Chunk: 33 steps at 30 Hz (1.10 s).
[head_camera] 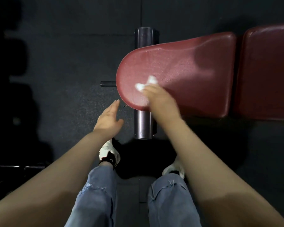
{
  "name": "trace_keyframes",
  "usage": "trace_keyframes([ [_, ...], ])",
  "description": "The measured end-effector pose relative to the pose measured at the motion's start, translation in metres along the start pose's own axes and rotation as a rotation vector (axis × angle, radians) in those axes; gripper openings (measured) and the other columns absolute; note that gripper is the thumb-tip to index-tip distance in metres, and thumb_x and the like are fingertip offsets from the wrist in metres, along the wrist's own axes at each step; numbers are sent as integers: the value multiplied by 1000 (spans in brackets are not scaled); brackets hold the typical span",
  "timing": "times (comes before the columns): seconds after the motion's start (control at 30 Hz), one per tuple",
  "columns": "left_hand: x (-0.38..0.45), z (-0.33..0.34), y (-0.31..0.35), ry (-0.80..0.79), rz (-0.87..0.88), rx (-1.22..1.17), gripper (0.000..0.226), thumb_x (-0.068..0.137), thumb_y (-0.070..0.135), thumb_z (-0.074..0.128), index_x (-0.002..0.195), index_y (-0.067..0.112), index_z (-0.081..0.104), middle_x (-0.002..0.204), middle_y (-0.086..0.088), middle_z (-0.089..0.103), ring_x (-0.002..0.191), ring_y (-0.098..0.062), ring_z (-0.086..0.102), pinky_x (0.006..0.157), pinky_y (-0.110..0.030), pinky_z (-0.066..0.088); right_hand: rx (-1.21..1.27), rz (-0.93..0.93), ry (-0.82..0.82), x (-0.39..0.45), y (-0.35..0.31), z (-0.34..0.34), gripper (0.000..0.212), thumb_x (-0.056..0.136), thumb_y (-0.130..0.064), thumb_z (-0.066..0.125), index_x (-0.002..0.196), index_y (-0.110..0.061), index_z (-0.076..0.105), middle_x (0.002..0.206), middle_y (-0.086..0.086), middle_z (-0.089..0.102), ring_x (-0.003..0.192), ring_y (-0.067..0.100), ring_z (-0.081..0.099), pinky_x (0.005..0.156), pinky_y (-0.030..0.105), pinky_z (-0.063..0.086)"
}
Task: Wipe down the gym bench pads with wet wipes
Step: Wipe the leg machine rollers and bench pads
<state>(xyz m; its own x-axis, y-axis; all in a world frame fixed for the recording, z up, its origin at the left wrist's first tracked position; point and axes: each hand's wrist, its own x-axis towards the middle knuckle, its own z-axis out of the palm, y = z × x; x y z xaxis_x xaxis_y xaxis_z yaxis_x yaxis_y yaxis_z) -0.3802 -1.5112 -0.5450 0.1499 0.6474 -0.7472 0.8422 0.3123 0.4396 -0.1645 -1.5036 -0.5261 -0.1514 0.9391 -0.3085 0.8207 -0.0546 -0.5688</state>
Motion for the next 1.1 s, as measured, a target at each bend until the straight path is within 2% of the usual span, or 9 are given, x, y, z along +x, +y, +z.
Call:
trace_keyframes([
  [0.17,-4,6,9,34,149,0,88,88,9,52,158,33,5,165,13,6,151,-7,8,124,-36,13,-178,255,481,-92,73,-53,41,86,7,45,116,-5,69,124,12,65,111,30,63,108,38,41],
  [0.27,-2,10,5,1,171,-43,89,88,6,51,157,36,3,165,17,3,150,-3,6,123,-32,12,-97,331,534,-67,43,-24,41,85,10,48,118,-4,68,129,17,61,121,31,58,107,34,41],
  [0.33,1,5,-1,-11,157,-114,87,89,5,51,158,37,8,164,18,10,149,-1,10,123,-33,17,-23,262,365,-23,4,3,46,86,9,50,127,-8,62,141,13,52,135,26,44,111,31,36],
  [0.47,6,-5,-15,19,109,-56,84,88,8,52,159,27,11,164,6,17,150,-10,14,122,-34,18,-54,-82,-164,45,-45,48,40,98,-6,41,136,-10,55,150,5,42,143,20,29,115,28,23],
  [0.53,5,-8,-23,13,78,39,83,90,11,53,159,24,8,166,4,12,151,-11,10,119,-26,11,-95,-165,-214,42,-36,42,44,98,-9,37,139,-13,52,151,4,42,143,21,31,117,27,19],
  [0.67,-4,-4,-21,-22,110,88,80,92,11,52,159,25,9,166,7,10,151,-9,7,118,-23,8,-94,-124,110,-34,24,-13,50,81,1,39,124,-5,65,125,12,65,121,33,58,111,40,35],
  [0.8,-10,6,-4,37,130,-14,78,92,9,50,159,24,11,165,7,11,150,-7,7,122,-29,13,-209,126,400,-122,95,-61,52,83,14,42,125,-7,64,130,10,62,120,28,58,112,38,35],
  [0.9,-13,14,6,95,132,-33,79,92,8,50,158,24,11,165,7,11,150,-8,8,123,-36,18,-171,163,492,-113,76,-40,47,88,10,41,126,-5,63,129,14,62,119,27,59,109,37,40],
  [1.1,-15,15,2,161,129,14,78,90,3,49,158,13,14,165,-3,14,152,-15,10,120,-24,10,-87,-126,-133,0,-33,49,39,99,-9,42,135,-10,56,153,3,39,144,20,29,117,27,20],
])
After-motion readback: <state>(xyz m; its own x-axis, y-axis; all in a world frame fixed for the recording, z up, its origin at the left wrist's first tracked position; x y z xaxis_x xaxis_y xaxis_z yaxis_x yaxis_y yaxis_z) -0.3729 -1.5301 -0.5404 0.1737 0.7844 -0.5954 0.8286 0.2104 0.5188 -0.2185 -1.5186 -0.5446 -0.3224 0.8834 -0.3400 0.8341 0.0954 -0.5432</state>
